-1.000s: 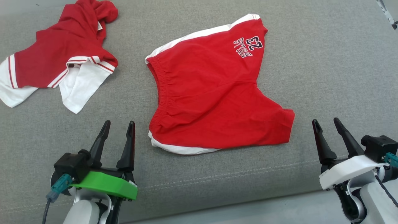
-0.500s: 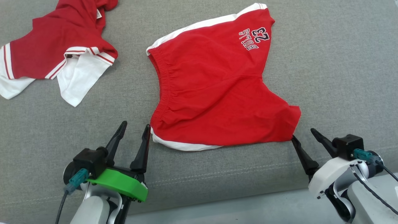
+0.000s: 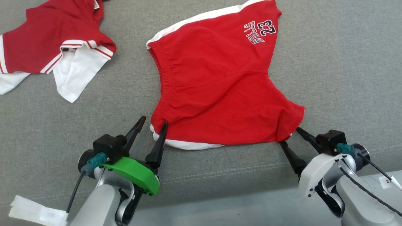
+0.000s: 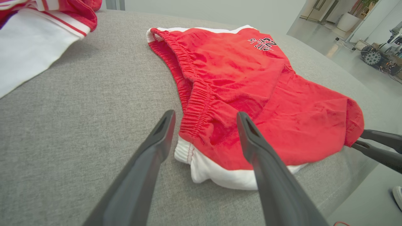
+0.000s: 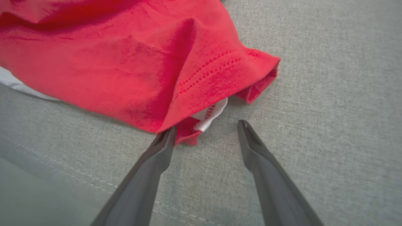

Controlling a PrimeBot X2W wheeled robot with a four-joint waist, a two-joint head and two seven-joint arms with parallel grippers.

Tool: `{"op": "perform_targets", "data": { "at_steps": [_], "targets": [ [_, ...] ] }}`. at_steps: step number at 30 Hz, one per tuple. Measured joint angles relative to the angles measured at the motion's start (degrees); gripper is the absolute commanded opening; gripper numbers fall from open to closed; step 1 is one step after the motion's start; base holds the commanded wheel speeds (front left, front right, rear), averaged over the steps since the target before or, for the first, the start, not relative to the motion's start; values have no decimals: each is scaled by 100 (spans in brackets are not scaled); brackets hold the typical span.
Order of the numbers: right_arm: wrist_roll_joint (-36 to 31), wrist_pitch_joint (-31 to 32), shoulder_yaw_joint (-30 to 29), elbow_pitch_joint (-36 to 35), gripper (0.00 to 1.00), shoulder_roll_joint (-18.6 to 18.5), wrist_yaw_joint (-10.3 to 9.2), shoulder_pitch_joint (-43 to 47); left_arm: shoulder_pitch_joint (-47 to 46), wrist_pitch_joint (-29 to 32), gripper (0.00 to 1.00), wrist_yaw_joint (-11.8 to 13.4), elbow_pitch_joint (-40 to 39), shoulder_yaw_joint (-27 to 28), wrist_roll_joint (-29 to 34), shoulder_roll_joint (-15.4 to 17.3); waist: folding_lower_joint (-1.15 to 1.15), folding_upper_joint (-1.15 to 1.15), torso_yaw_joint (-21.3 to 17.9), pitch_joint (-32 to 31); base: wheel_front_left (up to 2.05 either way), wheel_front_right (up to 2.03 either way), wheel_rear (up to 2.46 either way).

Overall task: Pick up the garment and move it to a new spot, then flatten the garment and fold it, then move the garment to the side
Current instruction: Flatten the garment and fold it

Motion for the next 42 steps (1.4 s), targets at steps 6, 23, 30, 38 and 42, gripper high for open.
{"op": "perform_targets", "data": {
  "at_steps": [6,23,30,38,42],
  "targets": [
    [-79,-3,189,185,100,1,25,-219,-312,107,100,0,145,-158,-108,142,0,0,-37,115,0,0,0],
    [290,-253,713,489,0,163,24,-508,-550,121,100,-1,514,-493,-519,291,0,0,-67,80,0,0,0],
    [539,-380,722,454,0,158,25,-507,-554,100,100,-1,624,-613,-815,388,0,0,-140,-19,0,0,0],
    [656,-407,964,450,0,143,32,-505,-565,350,100,-1,925,-773,-1303,424,0,0,-336,-102,0,0,0],
    [721,-433,954,443,0,98,32,-501,-664,382,100,-1,980,-682,-1511,424,0,0,-426,-131,0,0,0]
  ]
}}
